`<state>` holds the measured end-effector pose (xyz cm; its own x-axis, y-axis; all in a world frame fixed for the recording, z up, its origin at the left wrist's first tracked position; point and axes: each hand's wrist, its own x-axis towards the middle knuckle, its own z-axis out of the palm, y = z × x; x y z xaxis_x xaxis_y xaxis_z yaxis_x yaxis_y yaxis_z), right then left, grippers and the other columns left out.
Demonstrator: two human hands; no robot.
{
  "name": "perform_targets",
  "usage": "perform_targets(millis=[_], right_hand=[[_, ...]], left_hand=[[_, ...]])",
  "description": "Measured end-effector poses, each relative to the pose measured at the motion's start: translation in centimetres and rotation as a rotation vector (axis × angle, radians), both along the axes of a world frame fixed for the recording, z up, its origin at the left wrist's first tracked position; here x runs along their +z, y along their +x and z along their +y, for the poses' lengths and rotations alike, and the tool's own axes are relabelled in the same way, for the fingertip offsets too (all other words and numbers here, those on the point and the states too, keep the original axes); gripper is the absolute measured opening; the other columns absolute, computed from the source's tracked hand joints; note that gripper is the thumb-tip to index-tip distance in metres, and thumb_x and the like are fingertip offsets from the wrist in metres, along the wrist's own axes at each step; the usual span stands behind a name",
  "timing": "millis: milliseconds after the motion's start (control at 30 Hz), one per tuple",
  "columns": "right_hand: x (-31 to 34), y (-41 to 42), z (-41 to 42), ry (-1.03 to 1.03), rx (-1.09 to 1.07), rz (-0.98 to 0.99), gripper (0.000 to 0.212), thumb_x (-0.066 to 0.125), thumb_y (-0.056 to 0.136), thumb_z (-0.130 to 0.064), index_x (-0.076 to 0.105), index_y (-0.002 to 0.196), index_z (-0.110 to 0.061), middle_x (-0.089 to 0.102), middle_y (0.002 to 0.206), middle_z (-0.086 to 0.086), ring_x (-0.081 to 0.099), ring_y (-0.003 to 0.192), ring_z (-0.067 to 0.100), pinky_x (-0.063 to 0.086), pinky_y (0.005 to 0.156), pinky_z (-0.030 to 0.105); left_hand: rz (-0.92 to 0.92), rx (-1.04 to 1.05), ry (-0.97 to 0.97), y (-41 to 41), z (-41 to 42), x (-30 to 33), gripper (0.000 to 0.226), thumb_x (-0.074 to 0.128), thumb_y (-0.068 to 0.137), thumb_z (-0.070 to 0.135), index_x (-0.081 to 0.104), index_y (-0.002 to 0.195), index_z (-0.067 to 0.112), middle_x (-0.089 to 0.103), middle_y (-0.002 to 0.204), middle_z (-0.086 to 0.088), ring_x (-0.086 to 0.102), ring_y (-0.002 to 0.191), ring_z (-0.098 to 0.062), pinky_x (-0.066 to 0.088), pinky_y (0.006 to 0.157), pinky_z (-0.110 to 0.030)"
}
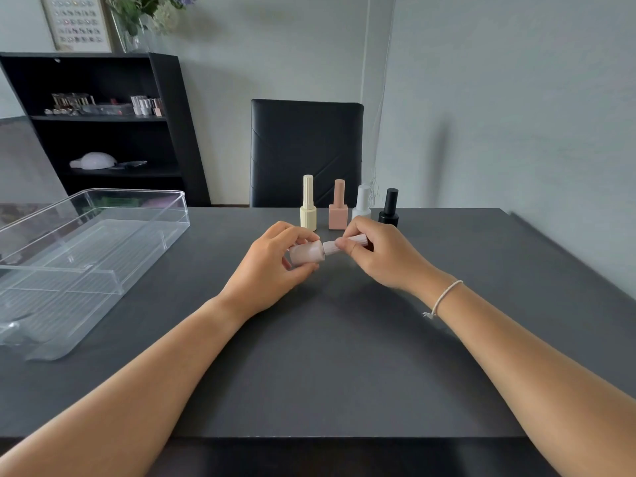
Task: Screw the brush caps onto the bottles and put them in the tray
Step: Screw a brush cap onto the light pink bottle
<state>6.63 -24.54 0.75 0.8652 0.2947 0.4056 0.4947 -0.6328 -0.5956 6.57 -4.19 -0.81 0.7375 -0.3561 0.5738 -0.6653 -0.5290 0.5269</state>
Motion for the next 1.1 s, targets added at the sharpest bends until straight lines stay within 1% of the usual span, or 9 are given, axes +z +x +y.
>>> perform_targets(millis=[167, 267, 333, 467, 600, 800, 867, 967, 1100], right_hand=[[0.08, -0.13, 0.11, -0.013, -0.062, 0.008, 0.046, 0.04, 0.091, -0.05, 0.055, 0.067, -0.013, 0.038, 0.048, -0.007, 0.034, 0.042, 0.006, 0.029, 0.049, 0.024], [0.2, -0.43, 0.17, 0.001, -0.01, 0.021, 0.026, 0.046, 0.088, -0.049, 0.055, 0.084, -0.024, 0.052, 0.06, -0.006, 0.04, 0.05, 0.006, 0.035, 0.055, 0.027], [0.23, -0.52, 0.16, 0.005, 0.042, 0.024, 0.016, 0.054, 0.088, -0.036, 0.05, 0.096, -0.023, 0.054, 0.065, -0.012, 0.042, 0.054, 0.01, 0.034, 0.056, 0.024], [0.18, -0.45, 0.2, 0.021, 0.071, 0.016, 0.014, 0.056, 0.086, -0.01, 0.048, 0.09, -0.02, 0.049, 0.069, -0.009, 0.041, 0.057, 0.012, 0.035, 0.058, 0.026], [0.17, -0.34, -0.03, 0.018, 0.036, 0.005, 0.005, 0.056, 0.089, -0.019, 0.054, 0.085, -0.016, 0.05, 0.063, -0.007, 0.04, 0.052, 0.006, 0.035, 0.054, 0.024], [0.18, -0.21, 0.05, -0.002, -0.074, 0.003, 0.055, 0.041, 0.09, -0.05, 0.058, 0.072, -0.002, 0.035, 0.045, -0.007, 0.034, 0.041, 0.007, 0.029, 0.049, 0.026], [0.24, -0.36, 0.01, 0.03, -0.058, 0.006, 0.044, 0.045, 0.09, -0.048, 0.057, 0.076, -0.009, 0.039, 0.047, -0.009, 0.036, 0.043, 0.005, 0.031, 0.05, 0.024], [0.32, -0.42, -0.14, 0.04, -0.008, -0.008, 0.012, 0.056, 0.089, -0.029, 0.051, 0.085, -0.018, 0.049, 0.061, -0.011, 0.042, 0.05, 0.002, 0.034, 0.052, 0.015], [0.27, -0.32, -0.12, 0.04, -0.02, -0.025, 0.008, 0.058, 0.087, -0.021, 0.052, 0.084, -0.017, 0.05, 0.064, -0.011, 0.041, 0.051, 0.003, 0.034, 0.055, 0.021]], left_hand=[[-0.001, -0.014, -0.004, 0.01, -0.03, -0.06, 0.031, 0.071, 0.077, 0.017, 0.058, 0.1, 0.033, 0.053, 0.098, 0.009, 0.049, 0.092, 0.0, 0.042, 0.068, -0.006], [-0.001, -0.005, -0.003, 0.06, -0.06, -0.05, 0.031, 0.072, 0.076, 0.018, 0.059, 0.102, 0.03, 0.053, 0.098, 0.009, 0.05, 0.092, -0.002, 0.042, 0.068, -0.007], [-0.002, 0.007, -0.003, 0.08, -0.05, -0.03, 0.031, 0.072, 0.076, 0.018, 0.06, 0.103, 0.029, 0.052, 0.098, 0.009, 0.05, 0.093, -0.002, 0.043, 0.068, -0.007], [-0.001, 0.007, -0.014, 0.11, -0.02, -0.02, 0.031, 0.072, 0.076, 0.017, 0.061, 0.103, 0.027, 0.053, 0.098, 0.008, 0.049, 0.093, -0.002, 0.042, 0.068, -0.006], [0.004, 0.004, -0.012, 0.11, 0.02, -0.02, 0.031, 0.072, 0.076, 0.018, 0.06, 0.103, 0.028, 0.052, 0.098, 0.01, 0.048, 0.094, 0.001, 0.042, 0.068, -0.006], [0.007, -0.002, -0.005, 0.07, -0.03, -0.03, 0.031, 0.071, 0.077, 0.019, 0.059, 0.103, 0.03, 0.052, 0.099, 0.009, 0.051, 0.093, -0.002, 0.043, 0.068, -0.007], [0.006, 0.002, -0.008, 0.03, -0.05, -0.02, 0.032, 0.072, 0.077, 0.019, 0.059, 0.104, 0.029, 0.052, 0.1, 0.009, 0.051, 0.093, -0.002, 0.043, 0.068, -0.007], [0.007, 0.012, -0.023, 0.03, -0.02, -0.02, 0.032, 0.072, 0.076, 0.019, 0.06, 0.104, 0.028, 0.053, 0.1, 0.009, 0.051, 0.093, -0.003, 0.044, 0.068, -0.008], [0.012, 0.018, -0.017, 0.09, 0.02, -0.01, 0.031, 0.071, 0.077, 0.019, 0.06, 0.105, 0.028, 0.053, 0.1, 0.008, 0.052, 0.092, -0.006, 0.044, 0.067, -0.008]])
